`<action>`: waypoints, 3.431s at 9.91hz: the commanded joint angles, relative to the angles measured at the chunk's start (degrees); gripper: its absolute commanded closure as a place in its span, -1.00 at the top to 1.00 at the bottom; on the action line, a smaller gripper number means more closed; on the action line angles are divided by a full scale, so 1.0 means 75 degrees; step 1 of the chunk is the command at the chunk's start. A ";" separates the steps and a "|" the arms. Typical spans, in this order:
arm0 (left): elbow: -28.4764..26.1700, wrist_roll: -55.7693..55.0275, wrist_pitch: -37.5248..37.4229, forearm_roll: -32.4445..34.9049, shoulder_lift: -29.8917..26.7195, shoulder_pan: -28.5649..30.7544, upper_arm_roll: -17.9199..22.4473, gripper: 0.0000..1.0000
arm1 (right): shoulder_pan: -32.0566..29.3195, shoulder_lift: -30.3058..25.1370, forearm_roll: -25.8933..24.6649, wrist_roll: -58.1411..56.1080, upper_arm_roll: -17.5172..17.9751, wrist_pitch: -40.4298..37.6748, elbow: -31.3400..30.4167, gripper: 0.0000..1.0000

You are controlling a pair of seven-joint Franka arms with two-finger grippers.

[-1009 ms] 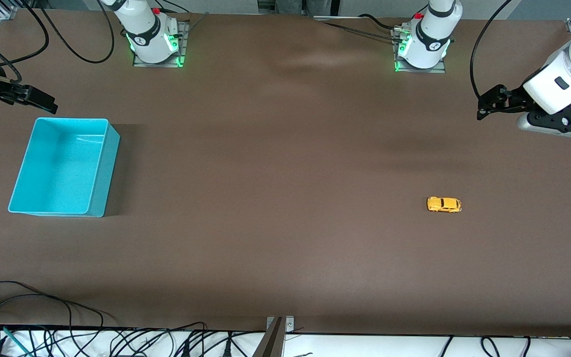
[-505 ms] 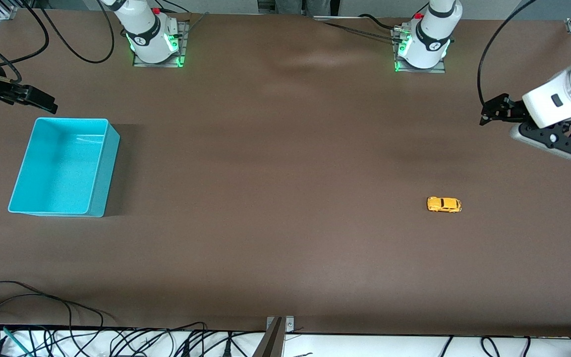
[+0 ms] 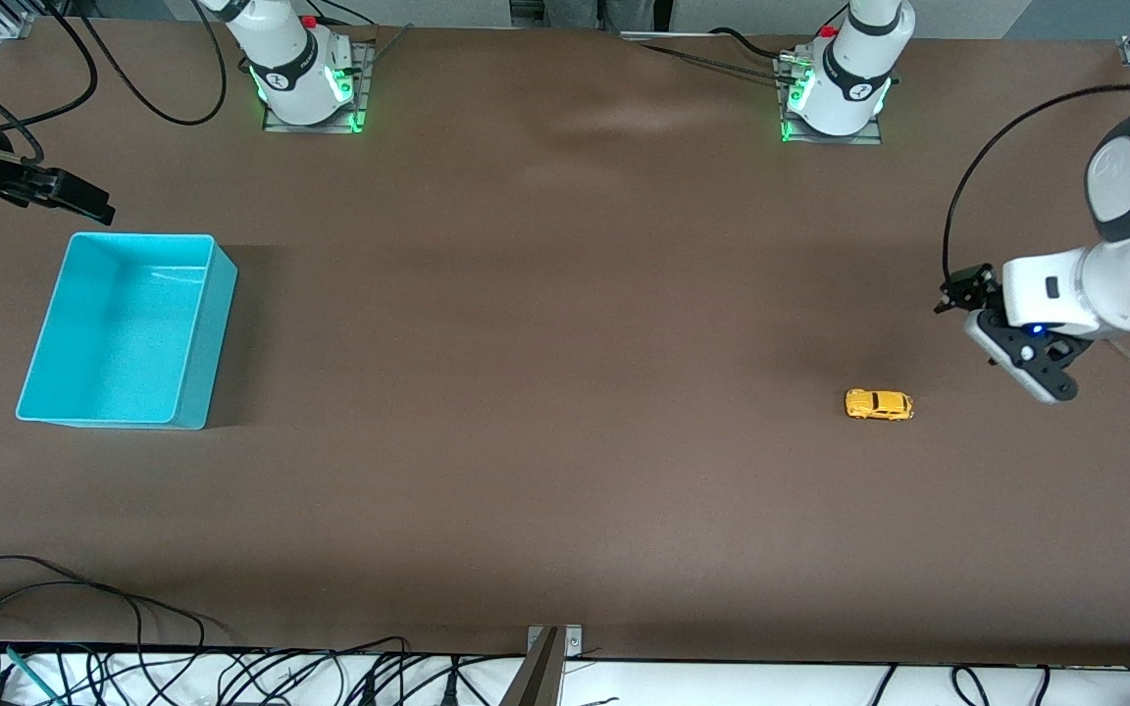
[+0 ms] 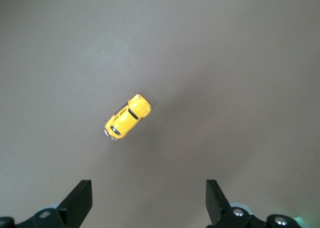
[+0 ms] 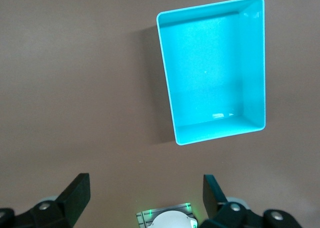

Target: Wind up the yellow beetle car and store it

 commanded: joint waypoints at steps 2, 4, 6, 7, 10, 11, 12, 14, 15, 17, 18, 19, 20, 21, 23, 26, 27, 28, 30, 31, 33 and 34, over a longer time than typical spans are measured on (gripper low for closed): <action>-0.1170 0.1532 0.1527 0.0385 0.0071 -0.0014 -0.0060 1.00 | -0.0018 -0.0033 0.0121 -0.0023 0.0012 -0.0102 0.0054 1.00; -0.1839 0.2503 0.2698 0.0745 0.0303 -0.0037 -0.0071 1.00 | -0.0018 -0.0033 0.0121 -0.0035 0.0000 -0.0114 0.0054 1.00; -0.1983 0.3114 0.3218 0.1318 0.0853 -0.0095 -0.0083 1.00 | -0.0018 -0.0033 0.0121 -0.0035 0.0000 -0.0114 0.0054 1.00; -0.1995 0.3315 0.3545 0.1624 0.1192 -0.0107 -0.0083 1.00 | -0.0018 -0.0033 0.0110 -0.0035 0.0000 -0.0114 0.0042 1.00; -0.2030 0.4354 0.4458 0.1756 0.1861 0.0021 -0.0083 1.00 | -0.0018 -0.0033 0.0121 -0.0035 0.0000 -0.0114 0.0042 1.00; -0.2030 0.4951 0.4949 0.1756 0.2061 0.0149 -0.0083 1.00 | -0.0018 -0.0033 0.0121 -0.0035 0.0000 -0.0114 0.0042 1.00; -0.2030 0.5120 0.5059 0.1745 0.2144 0.0208 -0.0083 1.00 | -0.0018 -0.0033 0.0121 -0.0035 0.0000 -0.0114 0.0042 1.00; -0.2030 0.5121 0.5222 0.1756 0.2262 0.0209 -0.0083 1.00 | -0.0018 -0.0033 0.0121 -0.0035 0.0000 -0.0114 0.0042 1.00; -0.2018 0.5121 0.5235 0.1745 0.2343 0.0209 -0.0083 0.99 | -0.0018 -0.0022 0.0110 -0.0035 0.0000 -0.0114 0.0042 1.00; -0.2007 0.5121 0.5235 0.1709 0.2391 0.0186 -0.0095 0.33 | -0.0018 -0.0033 0.0121 -0.0035 0.0000 -0.0114 0.0042 1.00; -0.1972 0.5121 0.5235 0.1640 0.2391 0.0209 -0.0095 0.00 | -0.0018 -0.0022 0.0121 -0.0035 0.0000 -0.0114 0.0042 1.00; -0.1971 0.5121 0.5201 0.1627 0.2368 0.0209 -0.0106 -0.43 | -0.0018 -0.0033 0.0121 -0.0035 0.0000 -0.0114 0.0042 1.00; -0.1925 0.5133 0.5131 0.1627 0.2356 0.0197 -0.0106 -0.89 | -0.0018 -0.0033 0.0110 -0.0035 0.0000 -0.0114 0.0042 1.00; -0.1936 0.5133 0.5118 0.1627 0.2356 0.0186 -0.0106 -0.97 | -0.0018 -0.0033 0.0121 -0.0035 0.0000 -0.0114 0.0042 1.00; -0.1936 0.5145 0.5118 0.1627 0.2368 0.0174 -0.0106 -0.96 | -0.0018 -0.0022 0.0121 -0.0035 0.0000 -0.0114 0.0042 1.00; -0.1936 0.5145 0.5095 0.1627 0.2484 0.0361 -0.0095 -0.94 | -0.0018 -0.0022 0.0121 -0.0047 0.0000 -0.0114 0.0042 1.00; -0.1936 0.5156 0.5095 0.1639 0.2543 0.0466 -0.0095 -0.92 | -0.0018 -0.0022 0.0121 -0.0035 0.0000 -0.0114 0.0042 1.00; -0.1925 0.5157 0.5095 0.1662 0.2648 0.0699 -0.0095 -0.92 | -0.0018 -0.0022 0.0121 -0.0035 0.0000 -0.0114 0.0042 1.00; -0.1727 0.5913 0.5095 0.1640 0.2905 0.1132 -0.0095 -0.92 | -0.0018 -0.0010 0.0121 -0.0035 -0.0012 -0.0102 0.0042 1.00; -0.1540 0.6289 0.5095 0.1627 0.3127 0.1402 -0.0095 -0.92 | -0.0018 -0.0010 0.0121 -0.0047 -0.0012 -0.0102 0.0042 1.00; -0.1503 0.6503 0.5106 0.1639 0.3211 0.1778 -0.0095 -0.92 | -0.0018 -0.0010 0.0121 -0.0047 -0.0012 -0.0102 0.0042 1.00; -0.1479 0.6725 0.5118 0.1639 0.3269 0.1977 -0.0095 -0.93 | -0.0018 -0.0010 0.0121 -0.0047 -0.0012 -0.0102 0.0042 1.00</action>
